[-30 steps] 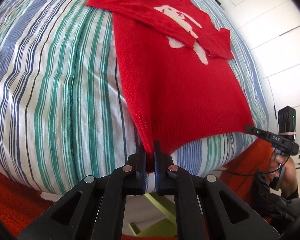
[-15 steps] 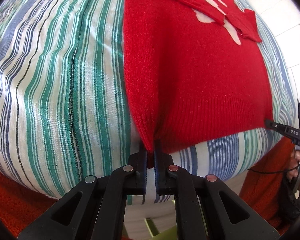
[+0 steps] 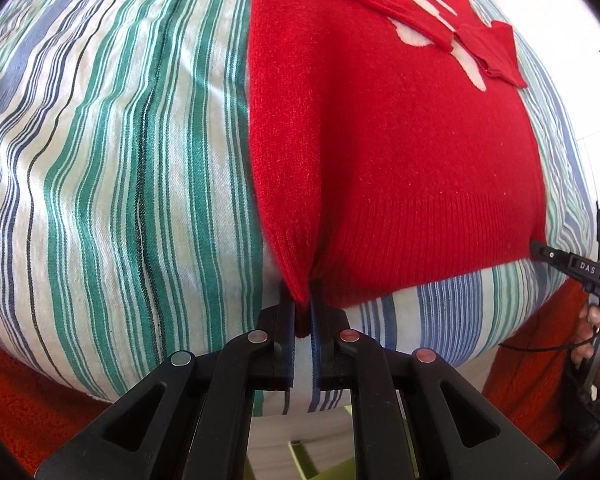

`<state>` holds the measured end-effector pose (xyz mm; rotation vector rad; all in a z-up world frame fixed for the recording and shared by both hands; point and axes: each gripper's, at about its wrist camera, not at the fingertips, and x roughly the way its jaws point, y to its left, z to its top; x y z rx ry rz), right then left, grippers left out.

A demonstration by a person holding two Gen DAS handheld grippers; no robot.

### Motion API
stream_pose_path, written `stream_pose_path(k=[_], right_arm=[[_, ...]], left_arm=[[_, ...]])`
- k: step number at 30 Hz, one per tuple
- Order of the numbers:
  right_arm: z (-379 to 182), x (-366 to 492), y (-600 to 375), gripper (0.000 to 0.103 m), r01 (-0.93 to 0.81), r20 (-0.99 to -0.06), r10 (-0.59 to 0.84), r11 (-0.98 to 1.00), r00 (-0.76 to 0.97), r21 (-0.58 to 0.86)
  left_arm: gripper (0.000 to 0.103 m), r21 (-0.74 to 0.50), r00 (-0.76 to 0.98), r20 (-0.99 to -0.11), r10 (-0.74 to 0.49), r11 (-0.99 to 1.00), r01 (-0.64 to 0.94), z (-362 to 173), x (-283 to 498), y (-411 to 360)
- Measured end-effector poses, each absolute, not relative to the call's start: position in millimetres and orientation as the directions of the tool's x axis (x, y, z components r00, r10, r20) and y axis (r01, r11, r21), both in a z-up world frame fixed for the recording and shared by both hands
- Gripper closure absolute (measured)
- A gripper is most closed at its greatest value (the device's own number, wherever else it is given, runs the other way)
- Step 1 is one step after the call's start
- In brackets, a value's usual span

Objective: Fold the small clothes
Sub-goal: 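Hold the hem with both grippers and pull it to straighten the body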

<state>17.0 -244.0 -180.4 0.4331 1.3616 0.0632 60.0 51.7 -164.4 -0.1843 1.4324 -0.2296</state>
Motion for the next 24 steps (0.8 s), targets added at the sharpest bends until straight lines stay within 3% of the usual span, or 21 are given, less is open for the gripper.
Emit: stream_pose_path(k=[24], right_arm=[[-182.1, 17.0, -243.3, 0.101, 0.217, -0.931, 0.289, 0.916, 0.224, 0.336]], left_arm=[[0.095, -0.235, 0.127, -0.962, -0.242, 0.969, 0.072, -164.8, 57.0, 47.8]])
